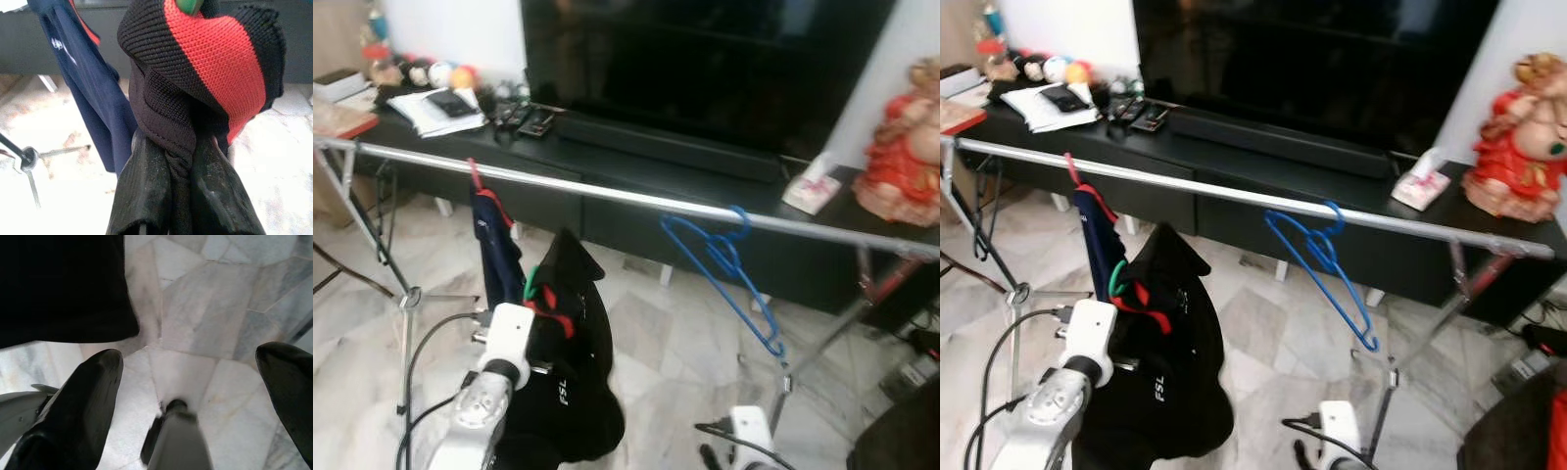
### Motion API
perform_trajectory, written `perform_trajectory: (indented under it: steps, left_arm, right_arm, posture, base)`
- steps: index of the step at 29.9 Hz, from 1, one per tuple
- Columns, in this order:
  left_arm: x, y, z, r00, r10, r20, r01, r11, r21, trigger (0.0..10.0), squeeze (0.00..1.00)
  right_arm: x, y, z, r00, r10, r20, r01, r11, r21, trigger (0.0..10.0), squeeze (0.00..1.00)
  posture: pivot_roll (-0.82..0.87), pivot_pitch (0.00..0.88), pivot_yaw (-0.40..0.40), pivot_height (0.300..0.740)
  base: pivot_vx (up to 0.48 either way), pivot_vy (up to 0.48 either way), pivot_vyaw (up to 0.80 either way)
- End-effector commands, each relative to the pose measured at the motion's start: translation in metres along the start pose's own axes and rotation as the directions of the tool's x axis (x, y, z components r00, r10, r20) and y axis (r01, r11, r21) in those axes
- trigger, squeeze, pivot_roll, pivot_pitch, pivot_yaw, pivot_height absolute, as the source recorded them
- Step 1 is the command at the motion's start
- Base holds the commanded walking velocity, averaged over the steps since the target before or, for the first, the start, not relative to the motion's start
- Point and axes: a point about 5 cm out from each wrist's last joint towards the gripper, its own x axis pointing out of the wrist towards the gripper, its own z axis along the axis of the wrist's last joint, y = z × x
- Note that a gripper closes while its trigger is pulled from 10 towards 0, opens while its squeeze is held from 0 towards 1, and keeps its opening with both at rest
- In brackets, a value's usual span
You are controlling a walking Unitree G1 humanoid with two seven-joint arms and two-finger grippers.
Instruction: Hang hanger
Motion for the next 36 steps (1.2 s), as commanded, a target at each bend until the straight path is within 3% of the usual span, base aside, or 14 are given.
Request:
perform_trajectory:
  steps: [1,8,20,26,33,36]
  left_arm:
    - [0.004,-0.009,0.014,0.997,-0.031,0.065,0.030,1.000,0.002,10.0,0.00]
    - [0.004,-0.010,0.014,0.997,-0.039,0.070,0.039,0.999,0.001,10.0,0.00]
    - [0.000,-0.023,0.019,0.983,-0.150,0.109,0.146,0.988,0.042,10.0,0.00]
    - [-0.006,-0.025,0.022,0.971,-0.182,0.152,0.176,0.983,0.057,10.0,0.00]
    - [-0.017,-0.026,0.026,0.951,-0.250,0.181,0.227,0.964,0.136,10.0,0.00]
    - [-0.017,-0.021,0.028,0.956,-0.211,0.202,0.183,0.972,0.149,10.0,0.00]
  right_arm:
    - [-0.004,-0.017,-0.006,0.999,-0.042,-0.021,0.043,0.999,0.016,10.0,0.00]
    - [-0.004,-0.016,-0.006,0.999,-0.036,-0.024,0.036,0.999,0.008,10.0,0.00]
    - [-0.004,-0.016,-0.006,0.999,-0.034,-0.025,0.034,0.999,0.013,10.0,0.00]
    - [-0.004,-0.016,-0.006,0.999,-0.032,-0.028,0.032,0.999,0.007,10.0,0.00]
    - [-0.004,-0.017,-0.007,0.999,-0.027,-0.032,0.027,1.000,-0.002,10.0,0.00]
    - [-0.004,-0.017,-0.006,0.999,-0.025,-0.033,0.025,1.000,-0.011,10.0,0.00]
  posture:
    - [0.06,0.000,-0.073,0.740]
    - [0.06,0.000,-0.073,0.740]
    - [0.06,0.000,-0.073,0.740]
    - [0.06,0.000,-0.073,0.740]
    - [0.06,0.000,-0.074,0.740]
    - [0.06,0.000,-0.076,0.740]
  base:
    - [0.334,0.000,0.00]
    - [0.332,0.000,0.00]
    - [0.318,0.000,-0.25]
    - [0.000,0.000,0.00]
    - [0.000,0.000,0.00]
    - [0.000,0.000,0.00]
